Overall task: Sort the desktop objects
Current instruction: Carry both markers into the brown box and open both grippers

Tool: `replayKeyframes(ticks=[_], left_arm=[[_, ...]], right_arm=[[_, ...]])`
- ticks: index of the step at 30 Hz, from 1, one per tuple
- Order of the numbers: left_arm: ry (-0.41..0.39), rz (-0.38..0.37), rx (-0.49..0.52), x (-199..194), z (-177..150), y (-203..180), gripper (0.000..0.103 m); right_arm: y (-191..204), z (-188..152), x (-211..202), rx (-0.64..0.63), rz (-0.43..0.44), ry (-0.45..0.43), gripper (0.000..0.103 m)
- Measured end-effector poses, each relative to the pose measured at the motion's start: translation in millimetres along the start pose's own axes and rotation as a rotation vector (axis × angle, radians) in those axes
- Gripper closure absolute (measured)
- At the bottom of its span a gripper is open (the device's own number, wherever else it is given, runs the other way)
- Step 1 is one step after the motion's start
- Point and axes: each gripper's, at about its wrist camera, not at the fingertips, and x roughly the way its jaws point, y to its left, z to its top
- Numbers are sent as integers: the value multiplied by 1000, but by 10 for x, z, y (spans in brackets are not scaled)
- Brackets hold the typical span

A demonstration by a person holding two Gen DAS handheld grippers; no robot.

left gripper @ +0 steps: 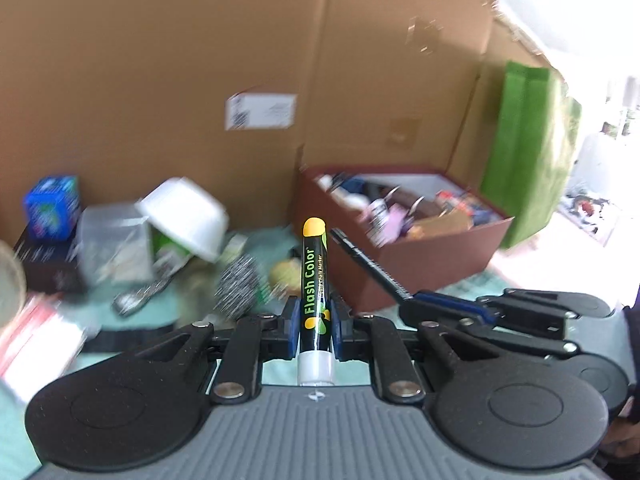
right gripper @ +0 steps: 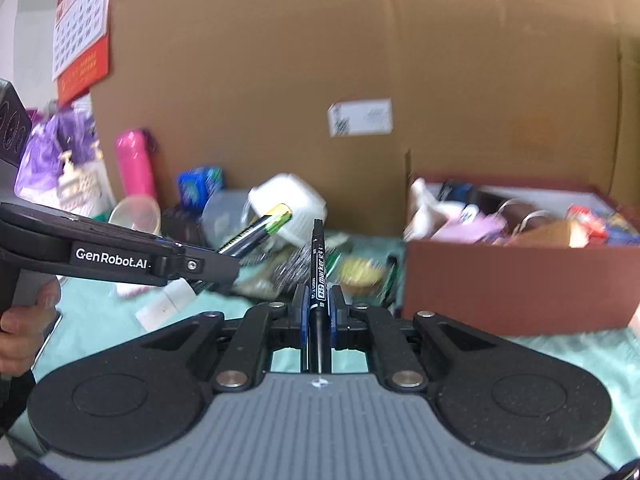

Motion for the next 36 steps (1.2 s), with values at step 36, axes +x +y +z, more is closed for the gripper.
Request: replayKeyframes(ticks=[36], left_arm=[[19,-130,-35,1890,851,-870,88]], right_arm=[[-1881,503,772,-79,-314,-54,95]])
